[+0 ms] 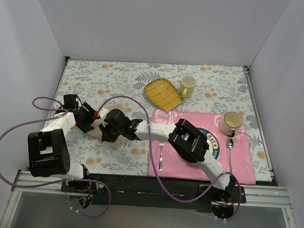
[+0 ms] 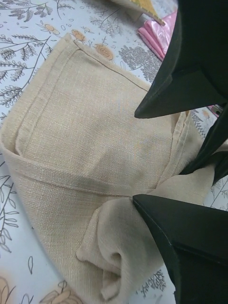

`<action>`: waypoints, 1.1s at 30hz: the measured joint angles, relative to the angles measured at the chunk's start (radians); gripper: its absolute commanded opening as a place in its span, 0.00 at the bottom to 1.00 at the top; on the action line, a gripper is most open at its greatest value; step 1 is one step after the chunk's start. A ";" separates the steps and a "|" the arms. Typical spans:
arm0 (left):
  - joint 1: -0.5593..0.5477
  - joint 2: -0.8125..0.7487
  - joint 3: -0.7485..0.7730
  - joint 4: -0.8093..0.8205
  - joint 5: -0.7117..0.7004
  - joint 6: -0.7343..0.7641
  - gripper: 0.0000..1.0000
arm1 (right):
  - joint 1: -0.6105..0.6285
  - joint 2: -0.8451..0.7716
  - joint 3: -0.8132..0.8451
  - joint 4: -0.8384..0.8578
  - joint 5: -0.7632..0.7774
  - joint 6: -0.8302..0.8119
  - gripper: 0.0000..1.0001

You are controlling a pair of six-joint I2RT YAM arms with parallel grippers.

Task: Fold the napkin, place the utensils inside, and roll it up
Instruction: Roll the napkin with the utensil

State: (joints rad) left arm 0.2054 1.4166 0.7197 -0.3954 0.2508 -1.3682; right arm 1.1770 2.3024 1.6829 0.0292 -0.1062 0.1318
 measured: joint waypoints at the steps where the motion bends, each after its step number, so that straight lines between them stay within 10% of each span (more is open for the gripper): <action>1: -0.008 -0.011 0.010 -0.018 -0.030 0.001 0.66 | -0.013 0.000 -0.010 0.019 -0.038 0.048 0.01; 10: -0.085 -0.148 0.049 -0.198 -0.275 -0.035 0.66 | -0.097 -0.001 -0.230 0.382 -0.319 0.573 0.01; 22: -0.086 -0.167 0.040 -0.318 -0.219 -0.100 0.63 | -0.106 -0.008 -0.498 0.831 -0.337 1.018 0.01; 29: -0.086 -0.098 -0.018 -0.319 -0.166 -0.127 0.47 | -0.108 -0.008 -0.499 0.837 -0.331 1.046 0.01; 33: -0.084 -0.043 -0.033 -0.284 -0.132 -0.135 0.15 | -0.107 -0.018 -0.490 0.794 -0.328 1.012 0.01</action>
State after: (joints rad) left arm 0.1211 1.3735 0.6865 -0.6792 0.1184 -1.5036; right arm 1.0698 2.2848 1.1927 0.8234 -0.4347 1.1439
